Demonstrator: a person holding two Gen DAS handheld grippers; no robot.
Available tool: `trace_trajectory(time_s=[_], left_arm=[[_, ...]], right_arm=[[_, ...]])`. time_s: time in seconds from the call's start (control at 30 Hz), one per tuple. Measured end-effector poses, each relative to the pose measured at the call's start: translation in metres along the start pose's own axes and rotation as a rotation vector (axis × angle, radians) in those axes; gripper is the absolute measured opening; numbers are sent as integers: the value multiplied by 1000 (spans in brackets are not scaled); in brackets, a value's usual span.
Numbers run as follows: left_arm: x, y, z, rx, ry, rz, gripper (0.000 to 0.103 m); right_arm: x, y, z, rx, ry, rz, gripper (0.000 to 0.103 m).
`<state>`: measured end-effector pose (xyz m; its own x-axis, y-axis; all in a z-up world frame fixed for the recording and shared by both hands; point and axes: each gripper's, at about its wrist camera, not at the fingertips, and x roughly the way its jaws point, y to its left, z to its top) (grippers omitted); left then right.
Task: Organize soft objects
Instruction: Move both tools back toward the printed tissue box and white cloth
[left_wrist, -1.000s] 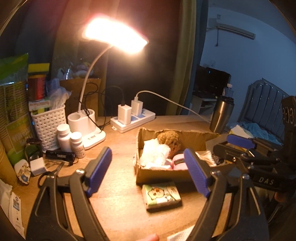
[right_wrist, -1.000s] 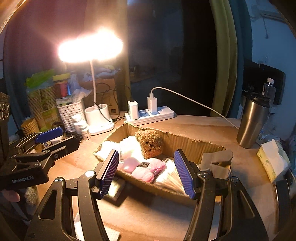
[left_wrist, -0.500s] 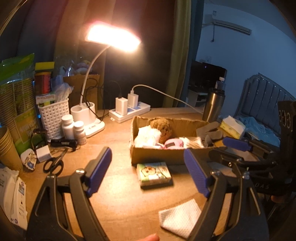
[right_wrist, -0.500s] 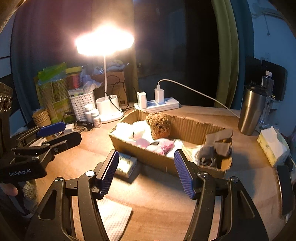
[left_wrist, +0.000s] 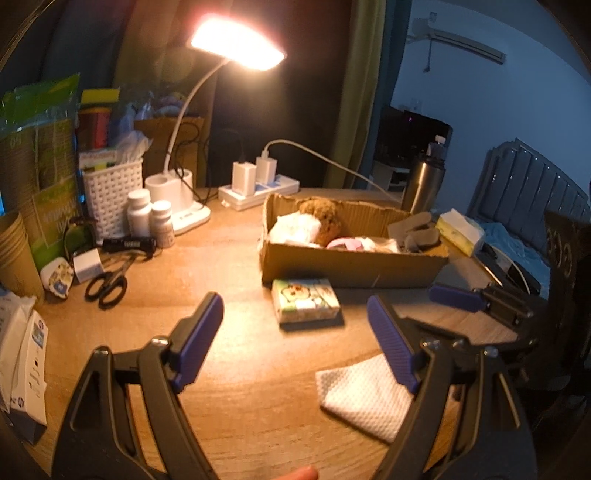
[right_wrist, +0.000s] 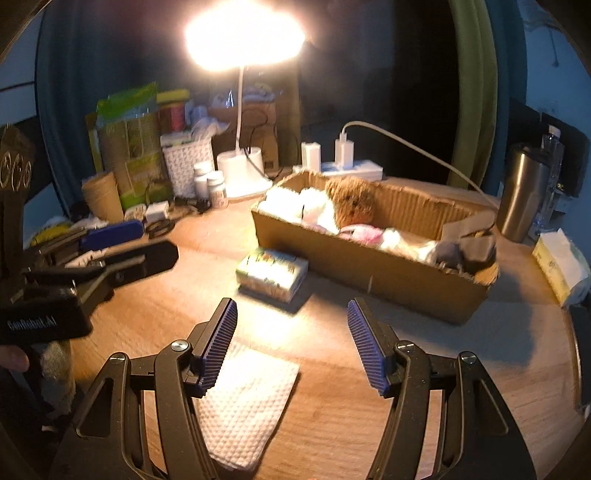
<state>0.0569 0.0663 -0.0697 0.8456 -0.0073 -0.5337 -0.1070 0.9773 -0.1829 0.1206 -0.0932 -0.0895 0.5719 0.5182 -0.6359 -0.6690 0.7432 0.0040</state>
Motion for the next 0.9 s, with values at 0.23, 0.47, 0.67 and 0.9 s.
trace_trajectory(time_s=[0.23,0.47,0.67,0.9], left_arm=[[3,8,-11,-9,30,7,82],[9,19,-23,-43,71,9,82],[13,22,-26,-54,84,12,82],[17,25,-30,-54,104,25,82]], right_arm=[[12,5,-13,5,56,16,65],[27,7,-22,3,119,50,65],[31,15,-27,-24,151,73,65],[39,23,-34,-46,188,103,65]])
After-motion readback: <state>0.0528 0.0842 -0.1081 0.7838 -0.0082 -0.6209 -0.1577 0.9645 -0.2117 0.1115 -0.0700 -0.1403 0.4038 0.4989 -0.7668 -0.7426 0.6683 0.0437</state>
